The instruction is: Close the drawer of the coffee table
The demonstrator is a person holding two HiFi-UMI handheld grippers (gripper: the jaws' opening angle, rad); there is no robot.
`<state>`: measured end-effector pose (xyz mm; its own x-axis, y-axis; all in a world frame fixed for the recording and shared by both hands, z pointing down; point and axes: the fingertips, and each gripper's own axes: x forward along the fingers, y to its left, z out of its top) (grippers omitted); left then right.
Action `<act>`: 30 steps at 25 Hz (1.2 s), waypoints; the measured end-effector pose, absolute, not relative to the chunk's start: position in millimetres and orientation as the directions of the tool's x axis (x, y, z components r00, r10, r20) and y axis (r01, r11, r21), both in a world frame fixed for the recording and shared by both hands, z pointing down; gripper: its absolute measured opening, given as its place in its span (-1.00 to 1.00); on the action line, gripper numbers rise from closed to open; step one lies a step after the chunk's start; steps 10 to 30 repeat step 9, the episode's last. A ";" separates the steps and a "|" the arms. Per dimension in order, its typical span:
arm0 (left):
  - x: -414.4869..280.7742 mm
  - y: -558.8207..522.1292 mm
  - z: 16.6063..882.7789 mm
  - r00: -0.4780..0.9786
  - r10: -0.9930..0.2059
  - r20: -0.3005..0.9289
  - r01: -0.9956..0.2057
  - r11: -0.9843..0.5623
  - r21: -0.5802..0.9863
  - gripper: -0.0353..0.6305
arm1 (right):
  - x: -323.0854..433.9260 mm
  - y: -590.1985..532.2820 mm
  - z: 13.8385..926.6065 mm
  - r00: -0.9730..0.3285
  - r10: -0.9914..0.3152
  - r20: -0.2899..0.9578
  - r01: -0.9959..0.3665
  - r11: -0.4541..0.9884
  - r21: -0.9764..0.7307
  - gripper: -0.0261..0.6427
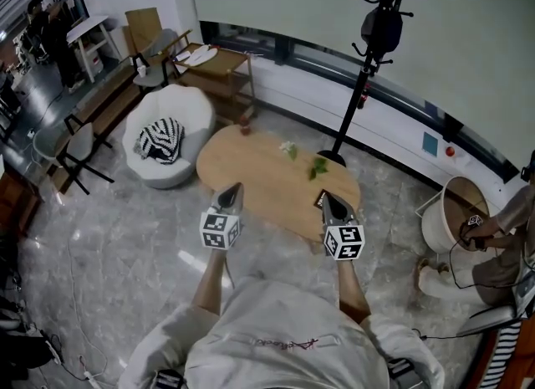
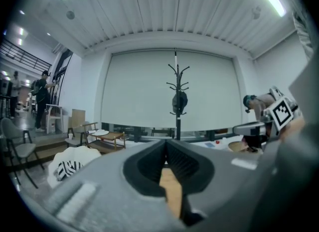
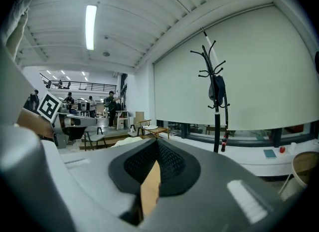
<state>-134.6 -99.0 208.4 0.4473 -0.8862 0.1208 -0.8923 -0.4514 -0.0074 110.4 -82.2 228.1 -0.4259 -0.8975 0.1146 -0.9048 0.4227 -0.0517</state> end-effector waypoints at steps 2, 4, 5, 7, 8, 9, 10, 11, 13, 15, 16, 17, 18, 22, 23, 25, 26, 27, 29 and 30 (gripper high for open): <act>-132.6 -97.6 208.7 0.446 -0.887 0.121 -0.893 -0.450 -0.009 -0.89 | 111.6 -81.3 228.7 -0.430 -0.896 0.115 -0.903 0.427 -0.052 -0.91; -131.6 -94.9 209.4 0.445 -0.887 0.120 -0.893 -0.450 -0.012 -0.89 | 111.9 -78.8 230.6 -0.432 -0.895 0.113 -0.902 0.429 -0.053 -0.91; -131.0 -93.7 209.6 0.445 -0.887 0.119 -0.893 -0.450 -0.013 -0.89 | 112.0 -77.5 231.7 -0.433 -0.894 0.114 -0.901 0.430 -0.054 -0.91; -129.2 -92.7 209.1 0.445 -0.888 0.118 -0.893 -0.450 -0.013 -0.89 | 113.1 -76.3 232.9 -0.435 -0.893 0.116 -0.901 0.431 -0.054 -0.91; -128.1 -92.7 208.6 0.445 -0.888 0.118 -0.893 -0.450 -0.013 -0.89 | 113.8 -76.3 233.1 -0.435 -0.893 0.118 -0.900 0.432 -0.054 -0.91; -126.9 -92.8 208.0 0.445 -0.888 0.118 -0.893 -0.450 -0.013 -0.89 | 114.5 -76.4 233.1 -0.436 -0.892 0.119 -0.900 0.433 -0.054 -0.91; -126.9 -92.8 208.0 0.445 -0.888 0.118 -0.893 -0.450 -0.013 -0.89 | 114.5 -76.4 233.1 -0.436 -0.892 0.119 -0.900 0.433 -0.054 -0.91; -126.9 -92.8 208.0 0.445 -0.888 0.118 -0.893 -0.450 -0.013 -0.89 | 114.5 -76.4 233.1 -0.436 -0.892 0.119 -0.900 0.433 -0.054 -0.91; -126.9 -92.8 208.0 0.445 -0.888 0.118 -0.893 -0.450 -0.013 -0.89 | 114.5 -76.4 233.1 -0.436 -0.892 0.119 -0.900 0.433 -0.054 -0.91; -126.9 -92.8 208.0 0.445 -0.888 0.118 -0.893 -0.450 -0.013 -0.89 | 114.5 -76.4 233.1 -0.436 -0.892 0.119 -0.900 0.433 -0.054 -0.91; -126.9 -92.8 208.0 0.445 -0.888 0.118 -0.893 -0.450 -0.013 -0.89 | 114.5 -76.4 233.1 -0.436 -0.892 0.119 -0.900 0.433 -0.054 -0.91; -126.9 -92.8 208.0 0.445 -0.888 0.118 -0.893 -0.450 -0.013 -0.89 | 114.5 -76.4 233.1 -0.436 -0.892 0.119 -0.900 0.433 -0.054 -0.91; -126.9 -92.8 208.0 0.445 -0.888 0.118 -0.893 -0.450 -0.013 -0.89 | 114.5 -76.4 233.1 -0.436 -0.892 0.119 -0.900 0.433 -0.054 -0.91; -126.9 -92.8 208.0 0.445 -0.888 0.118 -0.893 -0.450 -0.013 -0.89 | 114.5 -76.4 233.1 -0.436 -0.892 0.119 -0.900 0.433 -0.054 -0.91; -126.9 -92.8 208.0 0.445 -0.888 0.118 -0.893 -0.450 -0.013 -0.89 | 114.5 -76.4 233.1 -0.436 -0.892 0.119 -0.900 0.433 -0.054 -0.91; -126.9 -92.8 208.0 0.445 -0.888 0.118 -0.893 -0.450 -0.013 -0.89 | 114.5 -76.4 233.1 -0.436 -0.892 0.119 -0.900 0.433 -0.054 -0.91; -126.9 -92.8 208.0 0.445 -0.888 0.118 -0.893 -0.450 -0.013 -0.89 | 114.5 -76.4 233.1 -0.436 -0.892 0.119 -0.900 0.433 -0.054 -0.91; -126.9 -92.8 208.0 0.445 -0.888 0.118 -0.893 -0.450 -0.013 -0.89 | 114.5 -76.4 233.1 -0.436 -0.892 0.119 -0.900 0.433 -0.054 -0.91; -126.9 -92.8 208.0 0.445 -0.888 0.118 -0.893 -0.450 -0.013 -0.89 | 114.5 -76.4 233.1 -0.436 -0.892 0.119 -0.900 0.433 -0.054 -0.91; -126.9 -92.8 208.0 0.445 -0.888 0.118 -0.893 -0.450 -0.013 -0.89 | 114.5 -76.4 233.1 -0.436 -0.892 0.119 -0.900 0.433 -0.054 -0.91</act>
